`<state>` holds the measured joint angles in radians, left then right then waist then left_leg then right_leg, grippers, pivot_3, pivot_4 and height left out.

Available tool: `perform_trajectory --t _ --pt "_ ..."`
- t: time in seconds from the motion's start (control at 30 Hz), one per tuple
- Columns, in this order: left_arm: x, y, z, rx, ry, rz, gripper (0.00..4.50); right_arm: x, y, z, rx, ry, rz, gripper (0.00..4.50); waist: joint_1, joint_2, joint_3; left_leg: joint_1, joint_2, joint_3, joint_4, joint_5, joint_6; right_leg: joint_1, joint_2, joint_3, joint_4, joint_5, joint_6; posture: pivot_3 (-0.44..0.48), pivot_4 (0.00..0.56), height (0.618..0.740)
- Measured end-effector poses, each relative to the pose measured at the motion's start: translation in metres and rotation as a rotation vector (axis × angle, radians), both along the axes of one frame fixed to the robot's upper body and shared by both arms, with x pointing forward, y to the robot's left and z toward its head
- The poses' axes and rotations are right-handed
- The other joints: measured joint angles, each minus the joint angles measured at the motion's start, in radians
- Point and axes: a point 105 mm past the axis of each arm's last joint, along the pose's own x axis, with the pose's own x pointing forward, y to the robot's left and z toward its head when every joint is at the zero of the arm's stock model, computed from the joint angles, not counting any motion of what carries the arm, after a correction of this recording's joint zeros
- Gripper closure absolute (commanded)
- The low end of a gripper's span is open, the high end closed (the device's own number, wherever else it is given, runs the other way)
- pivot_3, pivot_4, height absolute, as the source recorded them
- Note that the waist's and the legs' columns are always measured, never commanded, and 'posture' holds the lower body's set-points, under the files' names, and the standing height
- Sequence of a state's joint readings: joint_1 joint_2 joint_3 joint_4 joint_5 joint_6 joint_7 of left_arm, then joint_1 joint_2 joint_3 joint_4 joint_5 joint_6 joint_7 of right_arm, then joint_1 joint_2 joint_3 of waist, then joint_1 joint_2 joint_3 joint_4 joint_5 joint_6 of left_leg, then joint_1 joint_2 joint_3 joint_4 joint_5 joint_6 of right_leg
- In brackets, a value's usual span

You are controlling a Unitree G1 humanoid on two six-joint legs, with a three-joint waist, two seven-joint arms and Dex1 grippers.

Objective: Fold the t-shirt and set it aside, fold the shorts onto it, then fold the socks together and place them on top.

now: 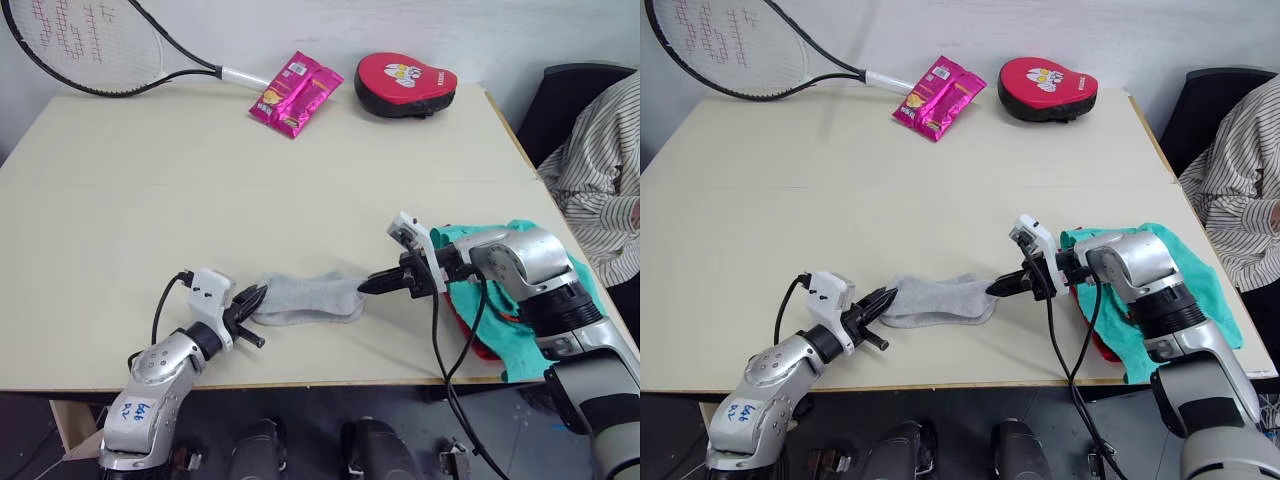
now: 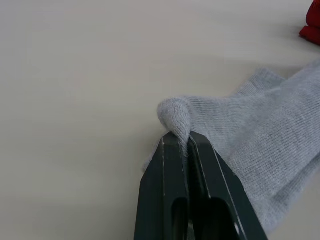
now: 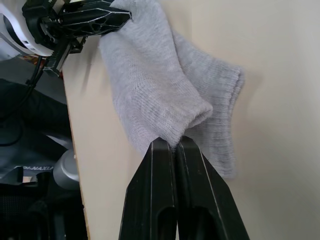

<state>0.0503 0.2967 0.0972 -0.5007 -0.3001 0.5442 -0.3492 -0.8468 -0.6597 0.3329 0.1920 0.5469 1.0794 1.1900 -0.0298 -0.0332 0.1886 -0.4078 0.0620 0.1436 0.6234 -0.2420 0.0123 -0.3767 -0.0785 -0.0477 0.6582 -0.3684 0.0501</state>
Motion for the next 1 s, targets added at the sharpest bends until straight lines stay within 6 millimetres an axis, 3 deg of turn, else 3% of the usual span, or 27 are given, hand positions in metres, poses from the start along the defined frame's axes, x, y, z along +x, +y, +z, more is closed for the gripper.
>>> perform_trajectory --t 0.27,0.6,0.83,0.93,1.0 --pt "-0.008 0.001 -0.011 0.026 0.024 0.010 4.49 0.004 0.005 -0.005 -0.015 -0.020 -0.008 4.50 -0.001 0.000 0.000 0.000 0.000 0.000 0.000 0.000 0.000 0.000 0.000 0.000 -0.001 0.000 0.000 0.000 0.150 0.740" --pt "-0.020 0.003 -0.006 0.022 0.006 0.023 4.49 0.004 0.010 0.003 -0.016 -0.087 0.032 4.50 -0.001 0.000 0.000 0.000 0.000 0.000 -0.001 -0.001 0.000 0.000 0.000 0.000 -0.002 0.000 0.000 0.000 0.150 0.740" --pt "-0.022 -0.007 -0.012 0.007 0.019 0.032 4.49 0.007 0.008 0.000 -0.054 -0.120 0.030 4.50 -0.002 0.000 0.000 0.000 0.000 0.000 -0.002 -0.001 0.000 0.000 0.000 0.000 -0.003 0.000 0.000 0.000 0.150 0.740" --pt "-0.022 -0.007 -0.014 -0.007 0.025 0.048 3.82 0.010 0.005 -0.005 -0.072 -0.128 0.018 3.88 -0.001 0.000 0.000 0.000 0.000 0.000 -0.002 -0.001 0.000 0.000 0.000 0.000 -0.003 0.000 0.000 0.000 0.150 0.740" --pt "-0.022 -0.004 -0.014 -0.003 0.025 0.057 3.21 0.009 0.000 -0.009 -0.083 -0.123 0.010 3.24 -0.001 0.000 0.000 0.000 0.000 0.000 -0.002 -0.001 0.000 0.000 0.000 0.000 -0.003 0.000 0.000 0.000 0.150 0.740"
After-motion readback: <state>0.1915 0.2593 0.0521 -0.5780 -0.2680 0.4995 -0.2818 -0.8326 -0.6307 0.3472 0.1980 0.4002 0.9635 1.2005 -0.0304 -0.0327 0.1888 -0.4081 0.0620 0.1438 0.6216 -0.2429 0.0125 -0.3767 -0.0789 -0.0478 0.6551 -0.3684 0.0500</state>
